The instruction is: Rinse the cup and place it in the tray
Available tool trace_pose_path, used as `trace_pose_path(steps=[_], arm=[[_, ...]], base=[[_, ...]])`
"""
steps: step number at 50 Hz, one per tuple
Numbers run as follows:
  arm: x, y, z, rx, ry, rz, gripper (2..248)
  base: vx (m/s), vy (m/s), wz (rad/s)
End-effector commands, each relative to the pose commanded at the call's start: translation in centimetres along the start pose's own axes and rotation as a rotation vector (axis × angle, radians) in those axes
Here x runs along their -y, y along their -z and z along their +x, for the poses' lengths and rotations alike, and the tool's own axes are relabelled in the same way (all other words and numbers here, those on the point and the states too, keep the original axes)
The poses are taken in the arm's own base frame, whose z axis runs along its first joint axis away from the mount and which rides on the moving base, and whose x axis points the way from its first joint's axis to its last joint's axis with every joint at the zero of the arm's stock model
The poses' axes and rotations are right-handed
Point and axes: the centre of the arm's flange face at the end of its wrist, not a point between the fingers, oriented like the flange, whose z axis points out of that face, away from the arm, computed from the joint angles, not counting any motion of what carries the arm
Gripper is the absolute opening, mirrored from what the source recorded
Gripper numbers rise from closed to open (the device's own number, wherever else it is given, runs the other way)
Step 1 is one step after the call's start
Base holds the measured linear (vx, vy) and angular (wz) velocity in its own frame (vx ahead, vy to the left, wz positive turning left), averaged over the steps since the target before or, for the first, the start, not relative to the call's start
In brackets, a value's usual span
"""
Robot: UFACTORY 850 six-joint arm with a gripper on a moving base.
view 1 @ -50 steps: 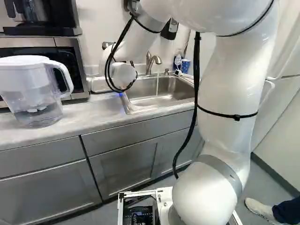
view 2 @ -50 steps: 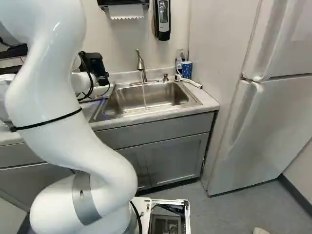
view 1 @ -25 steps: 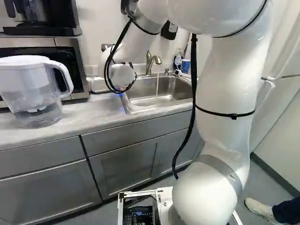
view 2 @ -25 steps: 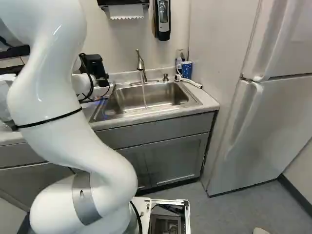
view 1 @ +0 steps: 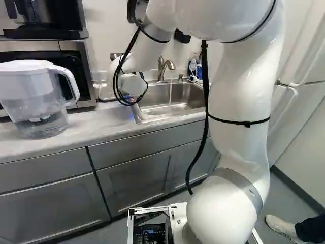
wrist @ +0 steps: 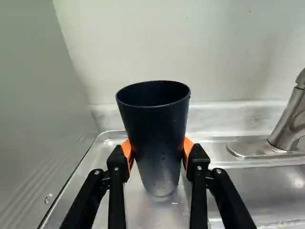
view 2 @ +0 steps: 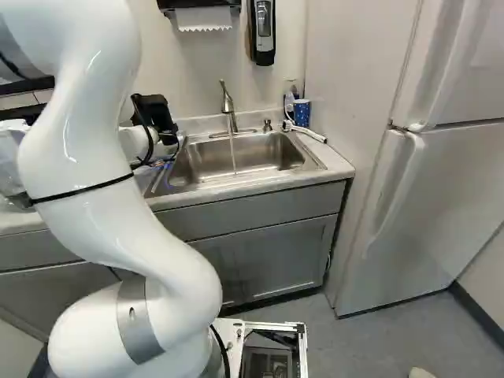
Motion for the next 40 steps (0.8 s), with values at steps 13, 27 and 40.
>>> trace_pose_path(steps=[13,27,40], arm=[[-0.04,-0.18,-0.75,0.0,0.004,-0.004,122],[-0.04,-0.18,-0.75,0.0,0.004,-0.004,122],[-0.04,-0.18,-0.75,0.0,0.004,-0.004,122]], base=[[0.0,0.0,0.0],[0.0,0.0,0.0],[0.0,0.0,0.0]])
